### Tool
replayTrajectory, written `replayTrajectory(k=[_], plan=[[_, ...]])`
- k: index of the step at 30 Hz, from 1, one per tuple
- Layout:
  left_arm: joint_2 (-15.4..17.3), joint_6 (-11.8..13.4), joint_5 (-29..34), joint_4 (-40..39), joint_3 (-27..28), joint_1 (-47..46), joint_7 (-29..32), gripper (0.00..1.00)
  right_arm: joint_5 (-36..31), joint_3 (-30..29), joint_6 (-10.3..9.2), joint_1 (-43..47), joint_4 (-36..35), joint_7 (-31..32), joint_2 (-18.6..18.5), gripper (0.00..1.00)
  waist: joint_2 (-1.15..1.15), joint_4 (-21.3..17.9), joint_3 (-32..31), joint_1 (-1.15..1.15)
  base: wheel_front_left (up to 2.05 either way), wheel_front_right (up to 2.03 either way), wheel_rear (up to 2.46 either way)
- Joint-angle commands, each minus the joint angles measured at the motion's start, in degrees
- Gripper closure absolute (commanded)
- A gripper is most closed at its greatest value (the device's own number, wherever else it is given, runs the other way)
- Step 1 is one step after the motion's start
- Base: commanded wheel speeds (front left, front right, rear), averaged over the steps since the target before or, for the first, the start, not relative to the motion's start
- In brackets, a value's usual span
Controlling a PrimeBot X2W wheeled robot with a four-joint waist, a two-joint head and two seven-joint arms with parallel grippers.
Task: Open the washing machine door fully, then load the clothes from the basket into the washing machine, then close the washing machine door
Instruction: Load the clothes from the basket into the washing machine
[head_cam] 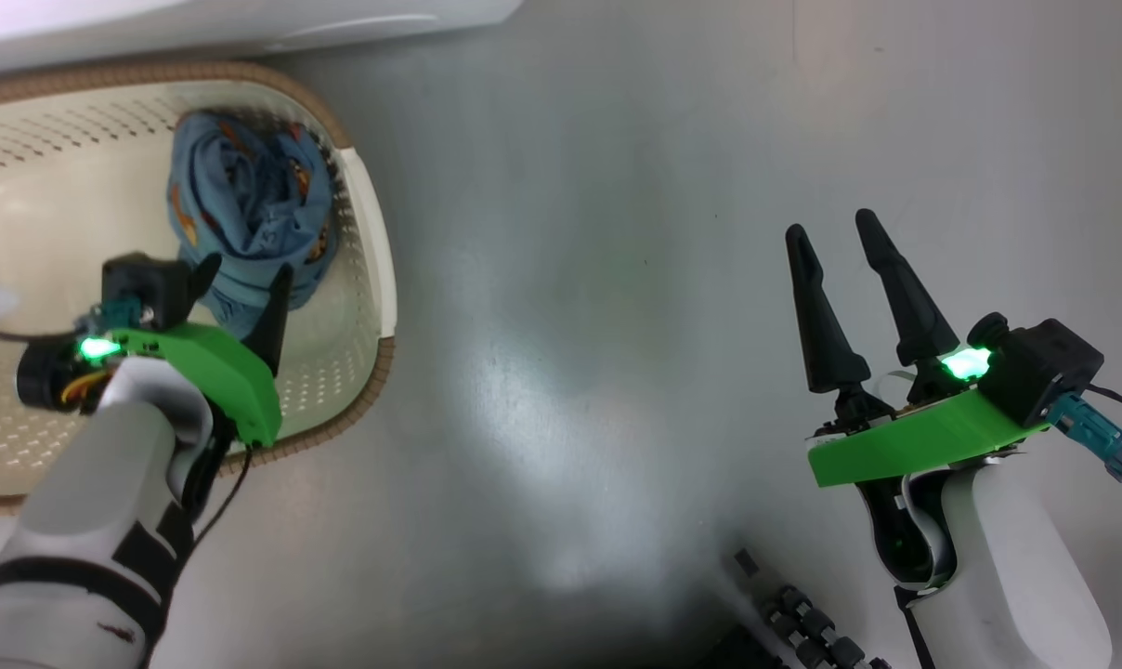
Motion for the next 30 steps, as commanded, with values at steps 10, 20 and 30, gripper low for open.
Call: replayTrajectory(k=[10,20,30], plan=[[2.9,-0.1,-4.2,2.6,-4.4,-5.7,-0.4,0.0,0.3,1.3,0.09,2.0,-3.4,-0.3,0.3,0.0,0.0,-1.0,3.7,0.0,0.0,0.0,0.0],[2.2,-0.1,-8.3,5.1,-7.0,-7.3,-0.4,1.0,-0.3,0.3,0.09,2.8,-4.1,-0.3,0.3,0.0,0.0,-0.4,2.5,0.0,0.0,0.0,0.0],[1.6,-0.1,-10.4,2.8,-0.5,-2.5,-0.4,1.0,-1.5,-0.6,0.09,2.3,-2.2,-0.3,0.3,0.0,0.0,3.0,-4.6,0.0,0.0,0.0,0.0]])
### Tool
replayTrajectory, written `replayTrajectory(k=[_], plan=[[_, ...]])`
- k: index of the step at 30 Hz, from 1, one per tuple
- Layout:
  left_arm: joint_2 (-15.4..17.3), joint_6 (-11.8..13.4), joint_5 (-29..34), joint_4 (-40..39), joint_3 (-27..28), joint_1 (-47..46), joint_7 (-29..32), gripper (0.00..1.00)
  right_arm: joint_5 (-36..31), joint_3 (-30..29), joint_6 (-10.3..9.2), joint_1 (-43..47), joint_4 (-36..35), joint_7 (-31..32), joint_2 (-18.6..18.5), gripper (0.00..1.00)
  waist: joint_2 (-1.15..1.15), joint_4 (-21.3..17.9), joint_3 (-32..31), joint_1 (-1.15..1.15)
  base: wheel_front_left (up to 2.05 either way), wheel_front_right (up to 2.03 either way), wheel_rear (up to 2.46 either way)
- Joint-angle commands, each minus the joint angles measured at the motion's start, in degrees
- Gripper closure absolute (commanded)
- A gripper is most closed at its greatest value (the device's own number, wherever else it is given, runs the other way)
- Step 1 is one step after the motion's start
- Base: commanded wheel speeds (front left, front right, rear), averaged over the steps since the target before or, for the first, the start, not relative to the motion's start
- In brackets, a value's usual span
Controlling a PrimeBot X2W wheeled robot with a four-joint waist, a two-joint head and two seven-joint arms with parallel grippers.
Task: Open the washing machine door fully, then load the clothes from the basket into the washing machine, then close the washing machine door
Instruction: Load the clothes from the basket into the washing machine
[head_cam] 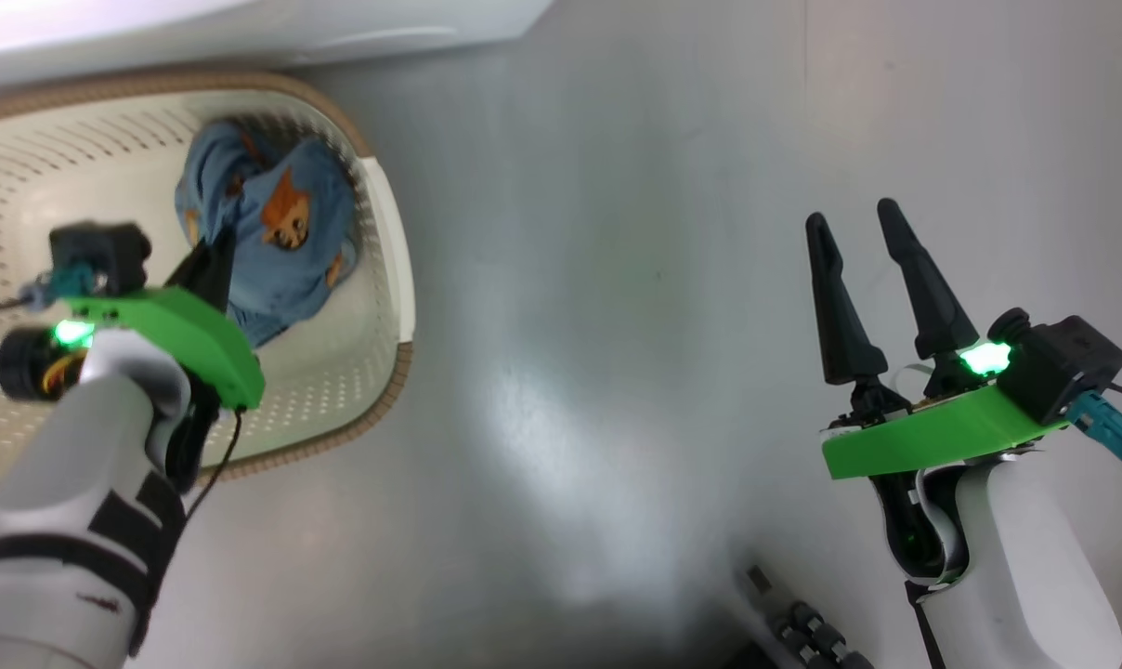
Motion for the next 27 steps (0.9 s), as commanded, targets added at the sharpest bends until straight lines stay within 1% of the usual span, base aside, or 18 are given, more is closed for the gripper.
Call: replayTrajectory(k=[1,9,10,18,27], plan=[[1.6,-0.1,-0.4,-1.0,2.5,3.0,-0.4,1.0,-0.9,0.9,0.09,2.2,-0.3,-0.3,0.1,0.0,0.0,2.1,-4.3,0.0,0.0,0.0,0.0],[0.4,-0.1,2.5,-6.8,9.8,11.3,-0.4,1.0,-0.7,0.9,0.09,4.7,3.3,-0.3,-1.6,0.0,0.0,5.3,-14.4,0.0,0.0,0.0,0.0],[0.4,-0.1,2.5,-6.8,9.8,11.3,-0.4,1.0,-0.7,0.9,0.09,4.7,3.3,-0.3,-1.6,0.0,0.0,5.3,-14.4,0.0,0.0,0.0,0.0],[-0.4,-0.1,8.6,-15.4,17.2,20.7,-0.4,1.0,-0.4,1.7,0.09,8.7,5.5,-0.3,-4.0,0.0,0.0,7.7,-24.3,0.0,0.0,0.0,0.0],[-1.0,-0.1,14.1,-25.8,23.6,27.9,-0.4,1.0,0.1,1.6,0.09,12.3,6.9,-0.3,-6.2,0.0,0.0,10.1,-31.4,0.0,0.0,0.0,0.0]])
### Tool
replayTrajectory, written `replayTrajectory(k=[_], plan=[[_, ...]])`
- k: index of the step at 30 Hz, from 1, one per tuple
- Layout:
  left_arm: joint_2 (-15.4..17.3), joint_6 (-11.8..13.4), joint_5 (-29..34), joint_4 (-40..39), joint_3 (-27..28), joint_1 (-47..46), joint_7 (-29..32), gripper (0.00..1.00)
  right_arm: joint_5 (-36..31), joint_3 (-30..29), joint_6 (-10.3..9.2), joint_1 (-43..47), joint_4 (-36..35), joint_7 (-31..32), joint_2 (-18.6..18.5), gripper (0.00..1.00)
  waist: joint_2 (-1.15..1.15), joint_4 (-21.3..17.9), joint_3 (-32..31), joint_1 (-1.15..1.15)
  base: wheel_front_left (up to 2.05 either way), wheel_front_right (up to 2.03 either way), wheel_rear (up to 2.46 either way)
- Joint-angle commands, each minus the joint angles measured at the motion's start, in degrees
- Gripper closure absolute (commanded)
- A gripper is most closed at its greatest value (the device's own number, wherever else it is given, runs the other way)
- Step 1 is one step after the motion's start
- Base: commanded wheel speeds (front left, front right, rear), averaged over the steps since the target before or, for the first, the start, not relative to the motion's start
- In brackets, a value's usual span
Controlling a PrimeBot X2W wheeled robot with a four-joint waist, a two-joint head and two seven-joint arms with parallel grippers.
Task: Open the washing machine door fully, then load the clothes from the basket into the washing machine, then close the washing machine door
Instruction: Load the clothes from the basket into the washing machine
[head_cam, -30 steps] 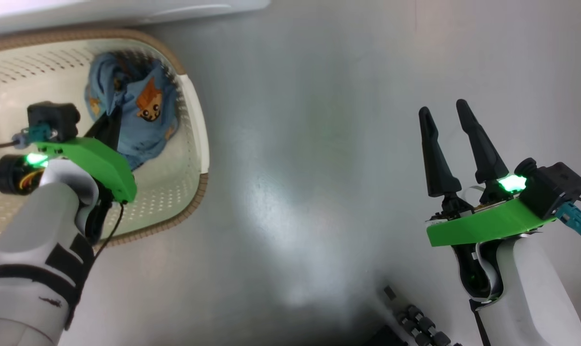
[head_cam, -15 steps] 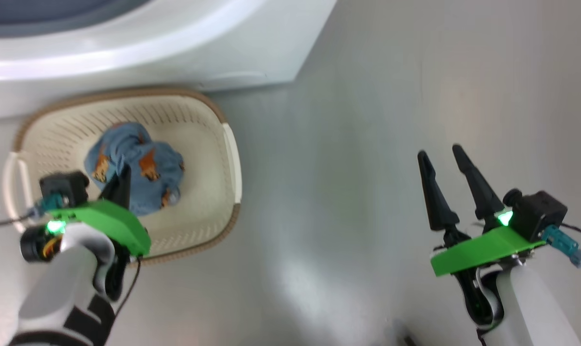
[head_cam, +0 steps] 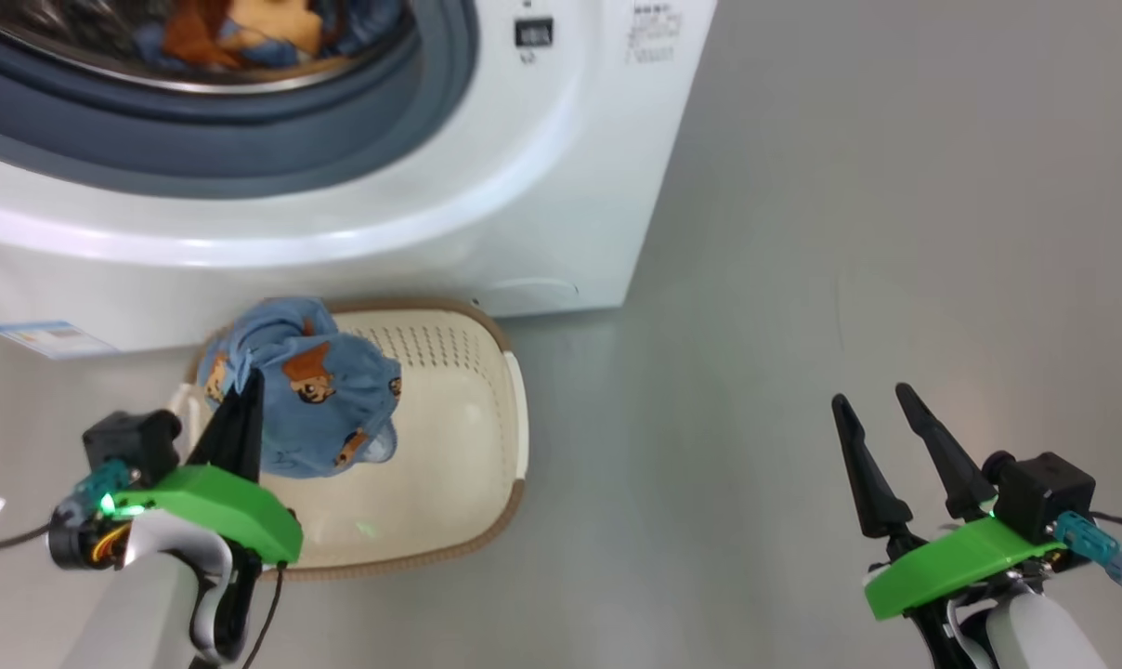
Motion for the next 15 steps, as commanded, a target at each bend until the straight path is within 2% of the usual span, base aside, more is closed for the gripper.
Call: replayTrajectory(k=[1,9,15], plan=[[1.7,-0.1,0.8,-2.0,2.4,1.1,-0.4,1.0,0.5,1.2,0.09,1.3,-1.0,-0.3,-0.6,0.0,0.0,2.8,-5.0,0.0,0.0,0.0,0.0],[0.9,-0.1,5.8,-11.7,8.6,9.3,-0.4,1.0,0.7,-0.3,0.09,4.8,-1.1,-0.3,-1.7,0.0,0.0,3.6,-10.4,0.0,0.0,0.0,0.0],[-1.3,-0.1,9.0,-18.2,12.4,15.7,-0.4,1.0,0.8,-1.8,0.09,7.7,-1.6,-0.3,-2.1,0.0,0.0,4.4,-13.7,0.0,0.0,0.0,0.0]])
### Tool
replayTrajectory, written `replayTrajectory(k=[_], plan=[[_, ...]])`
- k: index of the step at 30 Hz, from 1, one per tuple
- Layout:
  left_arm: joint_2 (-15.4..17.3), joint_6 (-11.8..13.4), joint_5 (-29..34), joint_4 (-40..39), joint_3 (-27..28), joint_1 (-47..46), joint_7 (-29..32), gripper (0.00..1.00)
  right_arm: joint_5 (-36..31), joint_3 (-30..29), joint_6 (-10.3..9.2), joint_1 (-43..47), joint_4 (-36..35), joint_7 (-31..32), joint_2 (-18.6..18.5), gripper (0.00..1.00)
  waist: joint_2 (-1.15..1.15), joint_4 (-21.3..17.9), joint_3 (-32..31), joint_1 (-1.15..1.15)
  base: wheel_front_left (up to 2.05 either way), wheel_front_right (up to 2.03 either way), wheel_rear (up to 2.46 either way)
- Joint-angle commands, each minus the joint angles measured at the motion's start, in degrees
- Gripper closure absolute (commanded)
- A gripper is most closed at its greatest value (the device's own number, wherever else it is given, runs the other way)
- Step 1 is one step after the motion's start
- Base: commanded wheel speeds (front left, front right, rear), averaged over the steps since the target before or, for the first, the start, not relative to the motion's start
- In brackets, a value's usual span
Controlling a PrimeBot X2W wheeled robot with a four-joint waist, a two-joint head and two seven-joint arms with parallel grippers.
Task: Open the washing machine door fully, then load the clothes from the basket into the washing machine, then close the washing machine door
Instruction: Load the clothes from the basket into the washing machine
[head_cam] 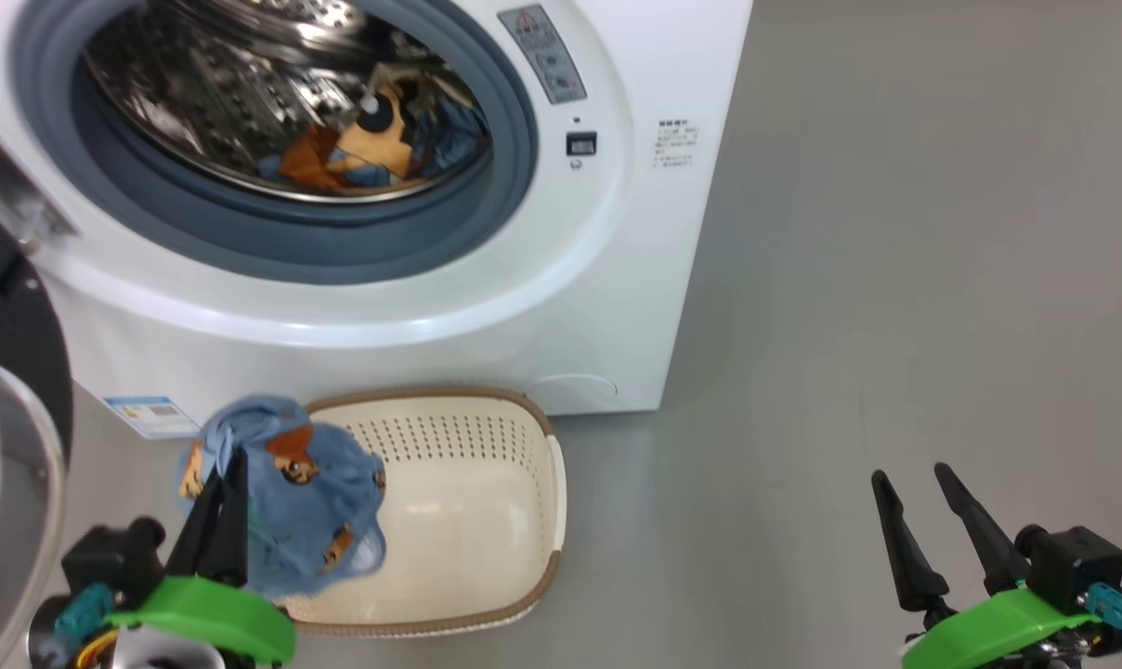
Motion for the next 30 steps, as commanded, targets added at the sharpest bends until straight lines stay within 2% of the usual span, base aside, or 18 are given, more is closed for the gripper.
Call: replayTrajectory(k=[1,8,16,30], plan=[[0.6,-0.1,1.3,-3.4,3.1,1.4,-0.4,1.0,0.8,0.6,0.09,1.1,-1.5,-0.3,-1.0,0.0,0.0,1.5,-3.2,0.0,0.0,0.0,0.0],[-1.7,-0.1,4.6,-9.4,6.2,8.5,-0.4,1.0,0.9,-1.3,0.09,4.6,-2.3,-0.3,-1.4,0.0,0.0,2.5,-6.4,0.0,0.0,0.0,0.0],[-3.7,-0.1,5.2,-13.4,8.5,14.2,-0.4,1.0,1.0,-2.6,0.09,7.3,-3.0,-0.3,-1.4,0.0,0.0,2.7,-7.9,0.0,0.0,0.0,0.0],[-4.5,-0.1,4.0,-12.5,9.2,13.5,-0.4,1.0,1.0,-2.8,0.09,7.2,-3.5,-0.3,-0.5,0.0,0.0,1.6,-6.0,0.0,0.0,0.0,0.0]])
